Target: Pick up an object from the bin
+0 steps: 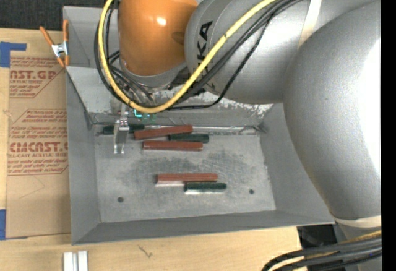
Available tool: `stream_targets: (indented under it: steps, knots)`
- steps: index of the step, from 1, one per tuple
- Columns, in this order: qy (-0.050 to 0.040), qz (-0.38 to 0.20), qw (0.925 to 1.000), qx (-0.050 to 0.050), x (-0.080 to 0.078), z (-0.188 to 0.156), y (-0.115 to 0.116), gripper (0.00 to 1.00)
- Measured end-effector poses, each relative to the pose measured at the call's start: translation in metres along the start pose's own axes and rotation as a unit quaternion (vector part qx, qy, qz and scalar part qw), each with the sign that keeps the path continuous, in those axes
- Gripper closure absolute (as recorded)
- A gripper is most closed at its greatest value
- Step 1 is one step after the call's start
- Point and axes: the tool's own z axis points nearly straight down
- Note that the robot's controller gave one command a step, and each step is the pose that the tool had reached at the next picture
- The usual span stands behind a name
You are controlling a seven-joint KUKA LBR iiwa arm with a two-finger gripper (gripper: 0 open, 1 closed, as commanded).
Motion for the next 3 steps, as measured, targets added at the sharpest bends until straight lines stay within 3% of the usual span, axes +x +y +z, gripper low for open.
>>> stream_targets:
  steps: [1, 2, 3]
  knots:
    - [-0.0039, 0.001, 1.0000, -0.001, -0.002, -0.005, -0.001, 0.00]
    - [-0.0053, -0.058, 0.9983, 0.000, 0.002, 0.047, -0.045, 0.00]
    - [-0.0053, -0.054, 0.9985, -0.001, 0.019, 0.113, -0.087, 0.00]
